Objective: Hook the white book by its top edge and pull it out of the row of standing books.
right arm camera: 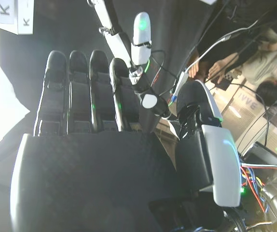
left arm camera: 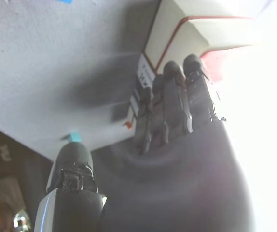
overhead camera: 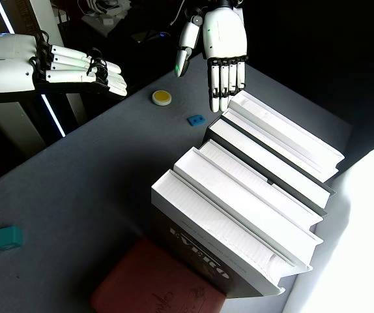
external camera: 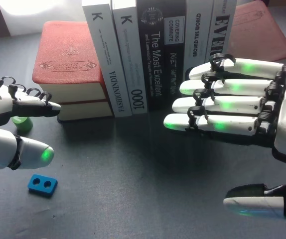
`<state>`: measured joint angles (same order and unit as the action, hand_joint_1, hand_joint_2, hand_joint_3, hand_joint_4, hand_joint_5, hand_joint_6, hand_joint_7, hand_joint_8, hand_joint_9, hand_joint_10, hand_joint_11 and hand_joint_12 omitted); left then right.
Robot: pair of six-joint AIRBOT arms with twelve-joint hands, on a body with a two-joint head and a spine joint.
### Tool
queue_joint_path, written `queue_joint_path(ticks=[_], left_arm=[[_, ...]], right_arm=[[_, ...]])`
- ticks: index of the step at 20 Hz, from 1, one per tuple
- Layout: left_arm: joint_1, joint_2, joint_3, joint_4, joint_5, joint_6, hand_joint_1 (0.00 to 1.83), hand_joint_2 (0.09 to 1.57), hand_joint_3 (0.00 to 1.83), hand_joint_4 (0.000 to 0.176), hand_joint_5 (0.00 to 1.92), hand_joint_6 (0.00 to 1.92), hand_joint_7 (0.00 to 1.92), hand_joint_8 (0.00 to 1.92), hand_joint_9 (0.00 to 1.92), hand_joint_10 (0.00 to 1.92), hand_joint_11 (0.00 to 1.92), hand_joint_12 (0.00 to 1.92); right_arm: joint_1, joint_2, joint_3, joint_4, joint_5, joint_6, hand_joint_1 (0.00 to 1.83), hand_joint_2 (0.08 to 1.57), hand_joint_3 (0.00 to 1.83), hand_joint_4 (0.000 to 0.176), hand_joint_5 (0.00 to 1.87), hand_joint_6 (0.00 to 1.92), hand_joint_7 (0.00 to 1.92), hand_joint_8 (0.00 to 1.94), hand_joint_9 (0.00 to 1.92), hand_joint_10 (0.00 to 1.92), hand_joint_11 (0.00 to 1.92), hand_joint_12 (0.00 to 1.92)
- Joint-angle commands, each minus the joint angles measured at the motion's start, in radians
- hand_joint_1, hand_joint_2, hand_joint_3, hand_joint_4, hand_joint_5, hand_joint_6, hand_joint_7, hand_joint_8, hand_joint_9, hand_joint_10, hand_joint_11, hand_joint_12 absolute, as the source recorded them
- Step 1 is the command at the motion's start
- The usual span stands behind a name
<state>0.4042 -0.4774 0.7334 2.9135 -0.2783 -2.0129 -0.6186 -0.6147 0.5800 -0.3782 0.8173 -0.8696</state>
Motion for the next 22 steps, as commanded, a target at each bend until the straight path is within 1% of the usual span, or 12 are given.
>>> queue_joint_path(ticks=[1, 2, 3, 6, 7, 10, 14, 15, 17, 20, 22], left_arm=[[-0.008, 0.003, 0.002, -0.003, 0.08, 0.002, 0.0, 1.02, 0.27, 0.0, 0.0, 0.0, 0.0, 0.0, 0.0, 0.0, 0.0, 0.0], [-0.008, 0.003, 0.002, -0.004, 0.081, 0.002, 0.0, 1.13, 0.07, 0.0, 0.0, 0.0, 0.0, 0.0, 0.0, 0.0, 0.0, 0.0], [-0.008, 0.003, 0.004, -0.004, 0.082, 0.002, 0.0, 1.13, 0.04, 0.0, 0.0, 0.0, 0.0, 0.0, 0.0, 0.0, 0.0, 0.0], [-0.008, 0.003, 0.006, -0.003, 0.082, 0.002, 0.0, 1.15, 0.04, 0.0, 0.0, 0.0, 0.0, 0.0, 0.0, 0.0, 0.0, 0.0], [-0.008, 0.003, 0.006, -0.003, 0.081, 0.002, 0.0, 1.16, 0.05, 0.0, 0.0, 0.0, 0.0, 0.0, 0.0, 0.0, 0.0, 0.0], [-0.008, 0.002, 0.008, -0.004, 0.08, 0.002, 0.0, 1.16, 0.04, 0.0, 0.0, 0.0, 0.0, 0.0, 0.0, 0.0, 0.0, 0.0], [-0.011, 0.0, 0.016, -0.004, 0.082, 0.002, 0.0, 1.15, 0.03, 0.0, 0.0, 0.0, 0.0, 0.0, 0.0, 0.0, 0.0, 0.0], [-0.011, 0.0, 0.019, -0.004, 0.084, 0.002, 0.0, 1.14, 0.03, 0.0, 0.0, 0.0, 0.0, 0.0, 0.0, 0.0, 0.0, 0.0], [-0.011, -0.001, 0.025, -0.004, 0.087, 0.002, 0.0, 1.15, 0.03, 0.0, 0.0, 0.0, 0.0, 0.0, 0.0, 0.0, 0.0, 0.0], [-0.01, -0.002, 0.031, -0.004, 0.09, 0.002, 0.0, 1.16, 0.03, 0.0, 0.0, 0.0, 0.0, 0.0, 0.0, 0.0, 0.0, 0.0], [-0.01, -0.002, 0.031, -0.004, 0.093, 0.002, 0.0, 1.16, 0.03, 0.0, 0.0, 0.0, 0.0, 0.0, 0.0, 0.0, 0.0, 0.0]], right_arm=[[0.003, 0.004, -0.003, 0.024, 0.126, -0.002, 0.0, 1.14, 0.15, 0.0, 0.0, 0.0, 0.0, 0.0, 0.0, 0.0, 0.0, 0.0], [0.003, 0.004, -0.003, 0.024, 0.126, -0.002, 0.0, 1.19, 0.04, 0.0, 0.0, 0.0, 0.0, 0.0, 0.0, 0.0, 0.0, 0.0], [0.003, 0.004, -0.003, 0.024, 0.126, -0.002, 0.0, 1.19, 0.03, 0.0, 0.0, 0.0, 0.0, 0.0, 0.0, 0.0, 0.0, 0.0], [0.004, 0.004, -0.003, 0.024, 0.125, -0.005, 0.0, 1.2, 0.02, 0.0, 0.0, 0.0, 0.0, 0.0, 0.0, 0.0, 0.0, 0.0], [0.005, 0.003, -0.003, 0.041, 0.123, -0.023, 0.0, 1.2, 0.02, 0.0, 0.0, 0.0, 0.0, 0.0, 0.0, 0.0, 0.0, 0.0], [0.036, -0.012, -0.001, 0.178, 0.079, -0.123, 0.0, 1.2, 0.02, 0.0, 0.0, 0.0, 0.0, 0.0, 0.0, 0.0, 0.0, 0.0], [0.071, -0.053, 0.046, 0.206, 0.085, -0.128, 0.0, 1.2, 0.02, 0.0, 0.0, 0.0, 0.0, 0.0, 0.0, 0.0, 0.0, 0.0], [0.075, -0.063, 0.053, 0.226, 0.083, -0.148, 0.0, 1.2, 0.01, 0.0, 0.0, 0.0, 0.0, 0.0, 0.0, 0.0, 0.0, 0.0], [0.096, -0.094, 0.067, 0.324, 0.081, -0.255, 0.0, 1.2, 0.02, 0.0, 0.0, 0.0, 0.0, 0.0, 0.0, 0.0, 0.0, 0.0], [0.126, -0.145, 0.08, 0.457, 0.075, -0.449, 0.0, 1.2, 0.01, 0.0, 0.0, 0.0, 0.0, 0.0, 0.0, 0.0, 0.0, 0.0], [0.133, -0.161, 0.085, 0.503, 0.08, -0.514, 0.0, 1.2, 0.01, 0.0, 0.0, 0.0, 0.0, 0.0, 0.0, 0.0, 0.0, 0.0]])
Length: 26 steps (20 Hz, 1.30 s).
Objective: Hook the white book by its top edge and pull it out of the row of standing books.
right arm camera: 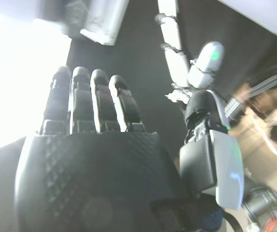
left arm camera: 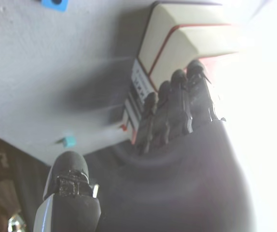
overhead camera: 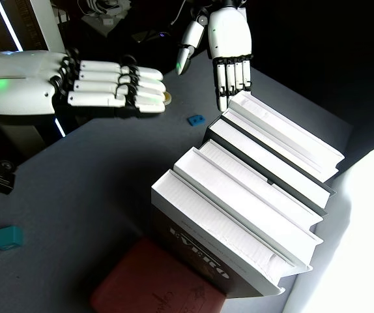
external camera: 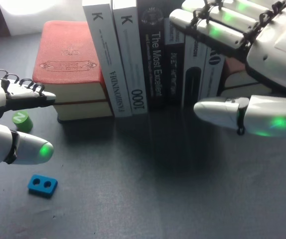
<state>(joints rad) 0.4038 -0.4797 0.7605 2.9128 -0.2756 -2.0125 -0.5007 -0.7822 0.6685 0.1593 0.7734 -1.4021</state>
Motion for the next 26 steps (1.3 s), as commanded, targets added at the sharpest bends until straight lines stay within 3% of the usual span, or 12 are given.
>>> queue_joint_path(ticks=[1, 4, 11, 16, 26], left_arm=[[-0.009, 0.0, 0.004, -0.003, 0.092, 0.002, 0.0, 1.16, 0.03, 0.0, 0.0, 0.0, 0.0, 0.0, 0.0, 0.0, 0.0, 0.0], [-0.009, 0.0, 0.001, -0.003, 0.103, 0.002, 0.0, 1.16, 0.03, 0.0, 0.0, 0.0, 0.0, 0.0, 0.0, 0.0, 0.0, 0.0], [-0.009, 0.0, 0.004, -0.003, 0.095, 0.002, 0.0, 1.15, 0.02, 0.0, 0.0, 0.0, 0.0, 0.0, 0.0, 0.0, 0.0, 0.0], [-0.009, 0.0, 0.002, -0.003, 0.091, 0.001, 0.0, 1.15, 0.02, 0.0, 0.0, 0.0, 0.0, 0.0, 0.0, 0.0, 0.0, 0.0], [-0.009, -0.006, 0.006, -0.004, 0.089, 0.001, 0.0, 1.16, 0.01, 0.0, 0.0, 0.0, 0.0, 0.0, 0.0, 0.0, 0.0, 0.0]], right_arm=[[0.02, -0.001, 0.0, -0.006, 0.131, -0.021, 0.0, 1.2, 0.01, 0.0, 0.0, 0.0, 0.0, 0.0, 0.0, 0.0, 0.0, 0.0], [0.049, -0.013, 0.017, 0.087, 0.141, -0.118, 0.0, 1.2, 0.01, 0.0, 0.0, 0.0, 0.0, 0.0, 0.0, 0.0, 0.0, 0.0], [0.083, -0.045, 0.059, 0.085, 0.165, -0.23, 0.0, 1.2, 0.0, 0.0, 0.0, 0.0, 0.0, 0.0, 0.0, 0.0, 0.0, 0.0], [0.113, -0.096, 0.128, 0.161, 0.166, -0.344, 0.0, 1.21, 0.01, 0.0, 0.0, 0.0, 0.0, 0.0, 0.0, 0.0, 0.0, 0.0], [0.098, -0.158, 0.212, 0.199, 0.174, -0.396, 0.0, 1.21, 0.01, 0.0, 0.0, 0.0, 0.0, 0.0, 0.0, 0.0, 0.0, 0.0]])
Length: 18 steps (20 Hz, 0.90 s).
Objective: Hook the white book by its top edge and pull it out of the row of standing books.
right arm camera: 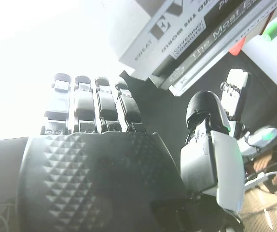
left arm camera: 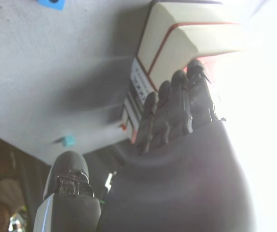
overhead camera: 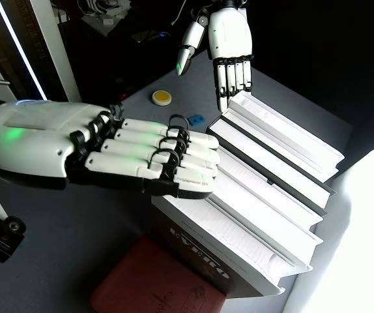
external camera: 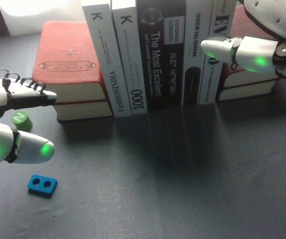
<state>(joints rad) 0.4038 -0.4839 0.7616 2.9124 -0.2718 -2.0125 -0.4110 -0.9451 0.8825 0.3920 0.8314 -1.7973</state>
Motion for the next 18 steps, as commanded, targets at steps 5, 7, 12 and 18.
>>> queue_joint_path(ticks=[5, 7, 12, 18], left_arm=[[-0.01, -0.002, 0.005, -0.003, 0.085, 0.001, 0.0, 1.14, 0.01, 0.0, 0.01, 0.0, 0.0, 0.0, 0.0, 0.0, 0.0, 0.0], [-0.01, -0.002, 0.006, -0.003, 0.085, 0.001, 0.0, 1.15, 0.01, 0.0, 0.02, 0.01, 0.01, 0.01, 0.0, 0.0, 0.0, 0.0], [-0.009, -0.001, 0.007, -0.003, 0.084, 0.001, 0.0, 1.14, 0.0, 0.0, 0.0, 0.0, 0.0, 0.0, 0.0, 0.0, 0.0, 0.0], [-0.009, -0.001, 0.007, -0.004, 0.084, 0.001, 0.0, 1.13, 0.0, 0.0, 0.01, 0.0, 0.0, 0.0, 0.0, 0.0, 0.0, 0.0]], right_arm=[[-0.011, -0.009, 0.005, -0.03, 0.107, -0.001, 0.0, 1.2, 0.0, 0.0, 0.0, 0.0, 0.0, 0.0, 0.0, 0.0, 0.0, 0.0], [-0.012, -0.011, 0.005, -0.03, 0.096, 0.003, 0.0, 1.2, 0.0, 0.0, 0.0, 0.0, 0.0, 0.0, 0.0, 0.0, 0.0, 0.0], [-0.035, -0.01, -0.004, -0.03, 0.094, -0.006, 0.0, 1.21, 0.0, 0.0, 0.0, 0.0, 0.0, 0.0, 0.0, 0.0, 0.0, 0.0], [-0.044, 0.007, -0.039, -0.03, 0.101, -0.039, 0.0, 1.21, 0.0, 0.0, 0.0, 0.0, 0.0, 0.0, 0.0, 0.0, 0.0, 0.0]])
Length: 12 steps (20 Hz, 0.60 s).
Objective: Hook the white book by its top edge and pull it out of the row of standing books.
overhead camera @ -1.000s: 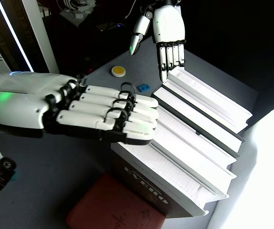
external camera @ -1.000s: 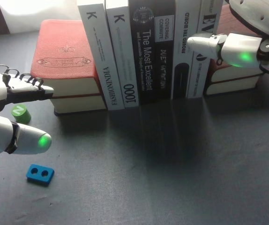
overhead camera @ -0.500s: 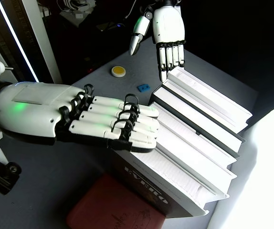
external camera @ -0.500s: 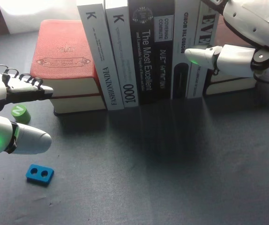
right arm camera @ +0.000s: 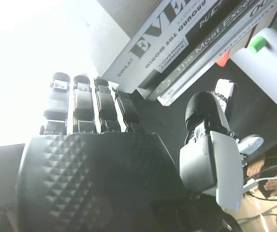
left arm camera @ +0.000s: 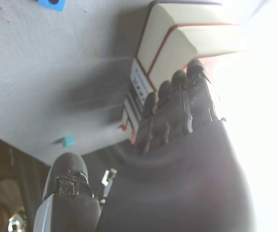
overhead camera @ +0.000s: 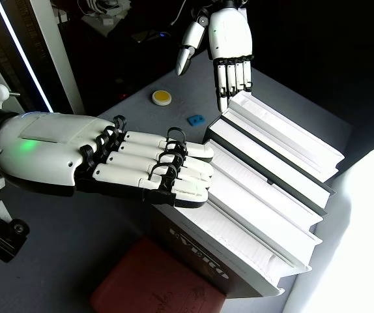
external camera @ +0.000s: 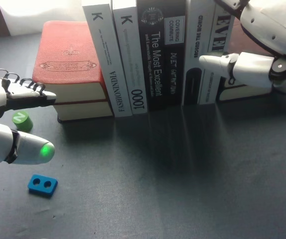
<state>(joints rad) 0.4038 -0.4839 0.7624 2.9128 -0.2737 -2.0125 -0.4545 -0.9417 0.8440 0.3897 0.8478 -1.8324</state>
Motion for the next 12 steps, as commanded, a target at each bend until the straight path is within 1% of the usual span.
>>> queue_joint_path(ticks=[1, 4, 7, 10, 12], left_arm=[[-0.009, -0.001, 0.007, -0.004, 0.086, 0.001, 0.0, 1.13, 0.0, 0.0, 0.01, 0.0, 0.0, 0.0, 0.0, 0.0, 0.0, 0.0], [-0.009, -0.001, 0.009, -0.005, 0.086, 0.001, 0.0, 1.13, 0.0, 0.0, 0.03, 0.01, 0.01, 0.0, 0.0, 0.0, 0.01, 0.0], [-0.009, -0.001, 0.009, -0.015, 0.086, 0.001, 0.0, 1.13, 0.0, 0.0, 0.01, 0.0, 0.0, 0.0, 0.0, 0.0, 0.0, 0.0], [-0.009, -0.001, 0.008, -0.015, 0.086, 0.001, 0.0, 1.14, 0.0, 0.0, 0.01, 0.0, 0.0, 0.0, 0.0, 0.0, 0.0, 0.0], [-0.009, -0.001, 0.009, -0.015, 0.086, 0.001, 0.0, 1.14, 0.0, 0.0, 0.02, 0.01, 0.0, 0.0, 0.0, 0.0, 0.0, 0.0]], right_arm=[[-0.002, 0.009, -0.01, -0.028, 0.085, -0.009, 0.0, 1.21, 0.0, 0.0, 0.0, 0.0, 0.0, 0.0, 0.0, 0.0, 0.0, 0.0], [-0.023, 0.037, -0.054, -0.028, 0.085, -0.043, 0.0, 1.21, 0.0, 0.0, 0.0, 0.0, 0.0, 0.0, 0.0, 0.0, 0.0, 0.0], [-0.052, 0.074, -0.097, -0.028, 0.085, -0.046, 0.0, 1.21, 0.0, 0.0, 0.0, 0.0, 0.0, 0.0, 0.0, 0.0, 0.0, 0.0], [-0.061, 0.106, -0.136, -0.028, 0.085, -0.057, 0.0, 1.21, 0.0, 0.0, 0.0, 0.0, 0.0, 0.0, 0.0, 0.0, 0.0, 0.0], [-0.07, 0.131, -0.175, -0.028, 0.084, -0.083, 0.0, 1.21, 0.0, 0.0, 0.0, 0.0, 0.0, 0.0, 0.0, 0.0, 0.0, 0.0]])
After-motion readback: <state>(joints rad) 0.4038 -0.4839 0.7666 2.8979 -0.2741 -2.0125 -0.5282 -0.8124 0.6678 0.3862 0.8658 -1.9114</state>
